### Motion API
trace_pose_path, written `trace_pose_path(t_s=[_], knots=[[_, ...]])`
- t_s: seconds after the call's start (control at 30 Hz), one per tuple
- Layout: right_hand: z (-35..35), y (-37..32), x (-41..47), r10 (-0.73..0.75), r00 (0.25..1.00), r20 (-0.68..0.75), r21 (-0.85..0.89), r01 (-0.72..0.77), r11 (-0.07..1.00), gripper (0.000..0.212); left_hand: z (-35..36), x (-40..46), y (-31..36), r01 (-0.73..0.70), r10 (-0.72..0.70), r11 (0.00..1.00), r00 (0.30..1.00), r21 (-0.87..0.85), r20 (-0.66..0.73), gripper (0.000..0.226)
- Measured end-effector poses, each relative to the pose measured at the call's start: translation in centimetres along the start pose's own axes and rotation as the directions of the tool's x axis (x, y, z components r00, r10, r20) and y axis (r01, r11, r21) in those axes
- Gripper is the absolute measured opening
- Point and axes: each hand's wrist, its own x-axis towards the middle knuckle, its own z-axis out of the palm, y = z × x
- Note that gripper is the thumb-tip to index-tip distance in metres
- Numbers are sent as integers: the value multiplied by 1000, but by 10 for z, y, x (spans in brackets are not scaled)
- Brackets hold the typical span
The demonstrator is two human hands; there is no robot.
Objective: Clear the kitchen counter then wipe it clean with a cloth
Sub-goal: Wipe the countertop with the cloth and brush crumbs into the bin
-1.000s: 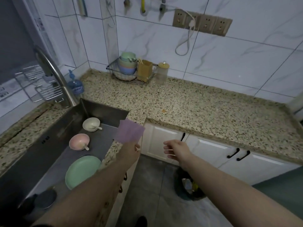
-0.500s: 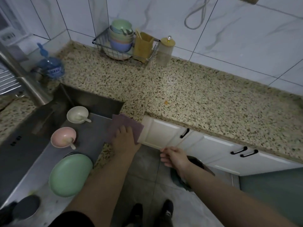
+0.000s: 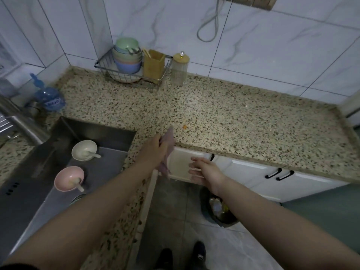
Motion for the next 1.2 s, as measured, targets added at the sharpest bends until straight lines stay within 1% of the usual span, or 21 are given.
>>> trace_pose_path(t_s=[0.03, 0.07, 0.1, 0.13, 0.17, 0.23, 0.3, 0.37, 0.4, 0.47, 0.5, 0.57, 0.63, 0.7, 0.77, 0.83, 0.93, 1.03, 1.07, 1.13, 1.2], knots=[[-3, -7, -4, -12, 1000, 2, 20, 12, 1000, 28, -3, -2, 18, 64, -57, 986, 997, -153, 52, 23], [-6, -14, -9, -13, 1000, 7, 50, 12, 999, 33, -4, -5, 36, 121, -93, 940, 991, -320, 99, 24], [-11, -22, -16, -3, 1000, 12, 92, 2, 996, 36, -4, -10, 54, 175, -114, 863, 982, -475, 153, 24], [-16, -29, -22, 5, 1000, 19, 163, -8, 987, 38, -3, -15, 72, 229, -122, 758, 970, -611, 212, 26], [-22, -35, -30, 14, 999, 40, 257, -24, 966, 40, -2, -19, 86, 272, -106, 651, 957, -709, 270, 26], [-41, -43, -44, -41, 994, 103, 481, -14, 876, 49, 1, -28, 117, 334, -52, 514, 931, -790, 360, 29], [-63, -47, -61, -142, 978, 155, 616, 17, 787, 55, 9, -32, 138, 374, 28, 464, 900, -803, 435, 30], [-84, -44, -71, -227, 960, 162, 662, 65, 746, 51, 19, -33, 156, 403, 83, 495, 860, -770, 504, 30], [-96, -43, -75, -253, 957, 144, 668, 94, 738, 52, 27, -33, 167, 409, 88, 535, 844, -740, 530, 29], [-120, -42, -79, -294, 953, 78, 651, 175, 739, 54, 41, -33, 184, 387, 75, 615, 838, -687, 540, 27], [-136, -40, -82, -319, 947, 34, 636, 226, 738, 53, 52, -34, 196, 358, 81, 660, 840, -661, 536, 26], [-166, -40, -88, -323, 946, -29, 618, 271, 738, 49, 75, -31, 213, 232, 137, 750, 862, -619, 488, 26], [-193, -41, -95, -323, 946, -32, 616, 274, 738, 47, 97, -30, 232, 126, 181, 791, 886, -598, 427, 28], [-221, -41, -104, -325, 945, -44, 681, 267, 682, 48, 116, -32, 255, 70, 213, 812, 889, -579, 406, 26], [-261, -35, -116, -333, 941, -53, 747, 259, 613, 57, 147, -35, 288, 10, 231, 850, 891, -527, 391, 21], [-288, -30, -127, -340, 941, -4, 798, 208, 566, 72, 168, -36, 308, -41, 240, 883, 896, -467, 375, 13], [-334, -21, -135, -348, 937, 26, 824, 177, 539, 90, 211, -43, 345, -119, 311, 907, 836, -404, 453, 18], [-379, -20, -139, -323, 946, 37, 814, 159, 559, 94, 251, -54, 382, -187, 373, 912, 751, -365, 546, 18], [-395, -20, -139, -324, 945, 36, 795, 170, 583, 90, 264, -57, 395, -217, 388, 914, 721, -344, 575, 20], [-417, -20, -136, -352, 936, 12, 739, 229, 634, 76, 282, -57, 412, -322, 413, 910, 671, -260, 616, 23], [-438, -18, -129, -390, 920, -26, 633, 317, 706, 58, 299, -53, 426, -451, 428, 882, 650, -134, 628, 24]])
